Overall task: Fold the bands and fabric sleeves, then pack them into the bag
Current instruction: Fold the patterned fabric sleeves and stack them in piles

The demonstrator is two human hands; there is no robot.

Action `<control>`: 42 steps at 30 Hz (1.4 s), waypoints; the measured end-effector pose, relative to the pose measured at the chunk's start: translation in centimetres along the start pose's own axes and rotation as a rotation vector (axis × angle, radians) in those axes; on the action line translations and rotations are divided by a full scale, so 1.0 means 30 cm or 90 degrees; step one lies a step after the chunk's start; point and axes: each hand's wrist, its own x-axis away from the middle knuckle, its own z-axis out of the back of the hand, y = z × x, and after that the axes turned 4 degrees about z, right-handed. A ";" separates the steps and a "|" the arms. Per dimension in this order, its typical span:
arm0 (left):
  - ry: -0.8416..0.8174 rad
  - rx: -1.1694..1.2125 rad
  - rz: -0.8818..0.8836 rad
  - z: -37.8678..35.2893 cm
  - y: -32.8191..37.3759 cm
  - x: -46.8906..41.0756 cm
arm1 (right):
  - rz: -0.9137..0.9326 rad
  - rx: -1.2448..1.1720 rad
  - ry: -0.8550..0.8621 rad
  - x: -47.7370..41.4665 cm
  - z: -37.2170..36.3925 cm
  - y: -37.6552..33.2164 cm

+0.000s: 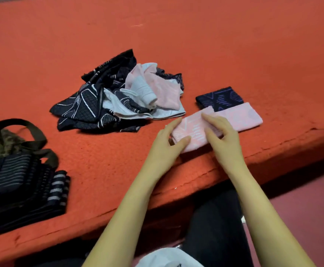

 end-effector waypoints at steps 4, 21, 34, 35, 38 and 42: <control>-0.042 -0.011 -0.016 -0.173 0.052 -0.066 | -0.023 0.040 0.043 -0.028 0.153 0.047; 0.087 -0.286 -0.079 -0.380 0.056 -0.230 | -0.078 0.411 0.086 -0.167 0.277 0.230; 0.124 -0.599 -0.226 -0.308 0.073 -0.242 | -0.080 0.618 0.055 -0.208 0.276 0.148; 0.128 -0.600 -0.243 -0.273 0.082 -0.249 | -0.070 0.633 0.051 -0.222 0.264 0.130; 0.168 -0.619 -0.244 -0.144 0.102 -0.275 | -0.056 0.642 0.003 -0.268 0.189 0.080; 0.216 -0.660 -0.194 0.078 0.093 -0.326 | 0.021 0.538 -0.082 -0.322 0.003 0.024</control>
